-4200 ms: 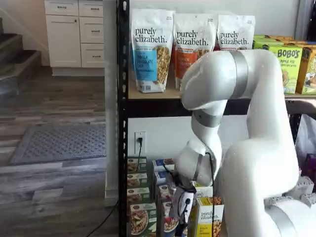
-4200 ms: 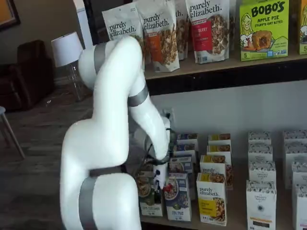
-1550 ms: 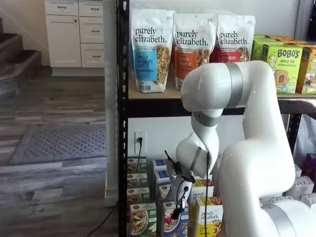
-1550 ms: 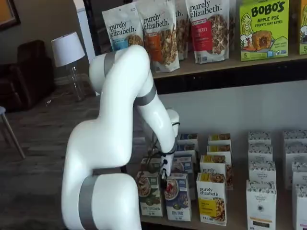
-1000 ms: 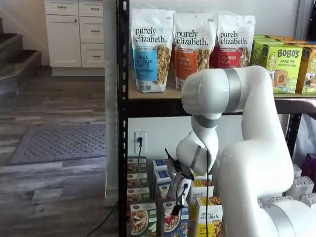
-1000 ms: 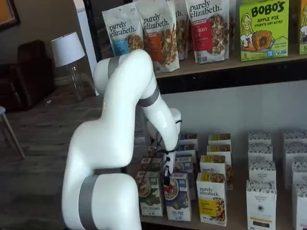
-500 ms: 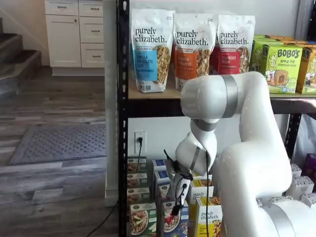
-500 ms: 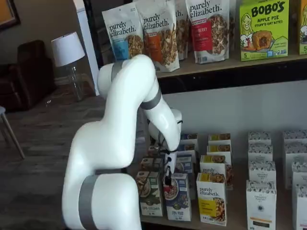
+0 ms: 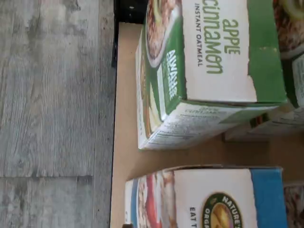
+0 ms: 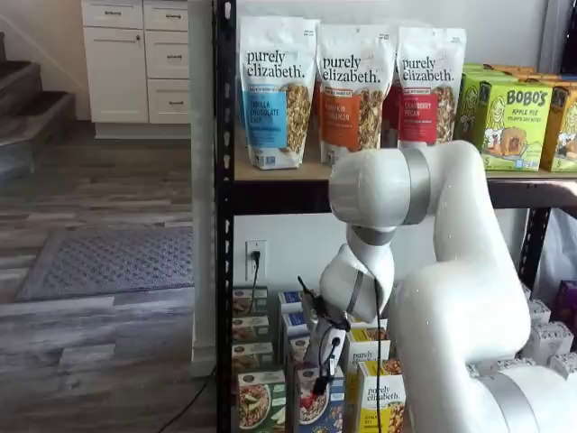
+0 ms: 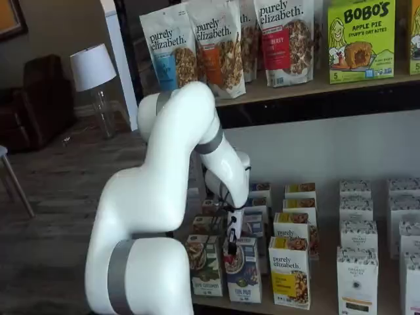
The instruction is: Pick up the blue and white box that is on the bottom shelf, the second box from the left
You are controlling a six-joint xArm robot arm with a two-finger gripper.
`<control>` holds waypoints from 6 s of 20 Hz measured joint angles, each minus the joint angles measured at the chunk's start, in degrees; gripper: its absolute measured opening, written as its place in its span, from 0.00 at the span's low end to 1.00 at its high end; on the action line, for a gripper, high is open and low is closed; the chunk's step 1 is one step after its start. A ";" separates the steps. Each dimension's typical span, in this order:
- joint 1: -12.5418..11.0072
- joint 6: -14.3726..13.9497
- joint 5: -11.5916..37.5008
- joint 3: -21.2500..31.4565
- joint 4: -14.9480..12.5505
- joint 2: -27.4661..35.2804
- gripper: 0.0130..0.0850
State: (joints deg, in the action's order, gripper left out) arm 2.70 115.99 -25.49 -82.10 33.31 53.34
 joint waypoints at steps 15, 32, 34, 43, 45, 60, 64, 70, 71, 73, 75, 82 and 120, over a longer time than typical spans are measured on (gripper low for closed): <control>-0.23 -8.36 -2.36 -2.89 -9.88 2.94 1.00; -0.05 -7.51 -1.45 -2.05 -8.85 2.71 0.72; -0.01 -7.59 -1.30 -1.96 -8.92 2.69 0.72; 0.08 -7.64 -0.37 -1.50 -8.99 2.58 0.72; 0.05 -7.28 -0.40 -1.40 -8.61 2.49 0.72; -0.15 -7.60 0.08 -0.16 -9.31 1.72 0.56; -0.15 -7.45 -0.22 0.39 -9.16 1.37 0.56; 0.05 -6.54 0.21 1.83 -8.03 0.42 0.50; 0.08 -6.60 0.16 1.95 -8.07 0.31 0.50; 0.21 -6.24 -0.19 2.55 -7.53 -0.22 0.50; 0.40 -5.67 -0.18 3.62 -6.72 -0.99 0.50; 1.30 -1.73 2.58 11.34 -2.00 -6.15 0.50; 0.11 -9.54 3.16 45.34 -12.07 -38.67 0.50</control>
State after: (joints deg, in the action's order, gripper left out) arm 2.81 106.45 -22.33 -36.76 21.24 14.67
